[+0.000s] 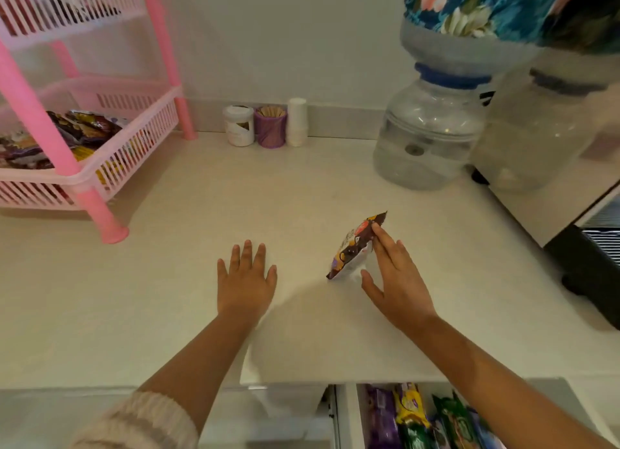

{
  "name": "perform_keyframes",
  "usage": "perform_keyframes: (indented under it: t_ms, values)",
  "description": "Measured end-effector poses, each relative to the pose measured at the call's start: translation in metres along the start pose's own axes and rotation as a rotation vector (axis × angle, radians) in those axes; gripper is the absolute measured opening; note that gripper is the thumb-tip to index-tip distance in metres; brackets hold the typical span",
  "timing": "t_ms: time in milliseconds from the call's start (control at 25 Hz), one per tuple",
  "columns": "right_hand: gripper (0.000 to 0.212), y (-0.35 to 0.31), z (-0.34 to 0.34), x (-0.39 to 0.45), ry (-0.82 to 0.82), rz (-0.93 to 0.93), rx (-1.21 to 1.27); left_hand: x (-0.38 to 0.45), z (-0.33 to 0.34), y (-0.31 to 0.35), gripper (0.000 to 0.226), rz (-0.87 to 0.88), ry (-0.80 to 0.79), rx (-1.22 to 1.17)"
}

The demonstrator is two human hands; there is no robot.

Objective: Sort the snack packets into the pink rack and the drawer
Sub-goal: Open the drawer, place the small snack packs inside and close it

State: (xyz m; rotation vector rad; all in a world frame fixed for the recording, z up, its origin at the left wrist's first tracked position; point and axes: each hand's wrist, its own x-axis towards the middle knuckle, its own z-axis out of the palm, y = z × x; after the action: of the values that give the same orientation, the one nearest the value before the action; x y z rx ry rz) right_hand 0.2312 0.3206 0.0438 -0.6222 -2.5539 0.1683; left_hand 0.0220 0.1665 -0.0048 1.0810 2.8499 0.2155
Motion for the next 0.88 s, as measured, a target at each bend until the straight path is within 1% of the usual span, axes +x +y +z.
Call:
perform_keyframes:
  t_ms: [80, 200, 320, 400, 520, 720, 880]
  values:
    - [0.069, 0.014, -0.032, -0.025, 0.032, -0.003, -0.041, -0.010, -0.001, 0.003, 0.057, -0.008, -0.007, 0.008]
    - [0.067, 0.032, -0.074, -0.069, 0.035, -0.019, -0.090, -0.020, -0.002, 0.009, 0.057, -0.039, -0.008, 0.003]
    - [0.065, 0.049, -0.103, -0.115, 0.010, -0.005, -0.109, -0.029, 0.001, 0.022, 0.058, -0.060, -0.004, -0.006]
    - [0.062, 0.059, -0.116, -0.146, -0.035, -0.038, -0.070, -0.038, 0.004, 0.035, 0.058, -0.061, -0.008, -0.003]
    - [0.057, 0.068, -0.130, -0.184, -0.113, -0.072, 0.104, -0.049, 0.008, 0.051, 0.058, -0.036, -0.009, 0.020]
    - [0.045, 0.071, -0.134, -0.217, -0.178, -0.270, 0.113, -0.059, 0.009, 0.058, 0.058, -0.034, -0.004, 0.054]
    - [0.041, 0.068, -0.129, -0.226, -0.248, -0.292, 0.212, -0.066, 0.011, 0.061, 0.058, -0.030, 0.001, 0.062]
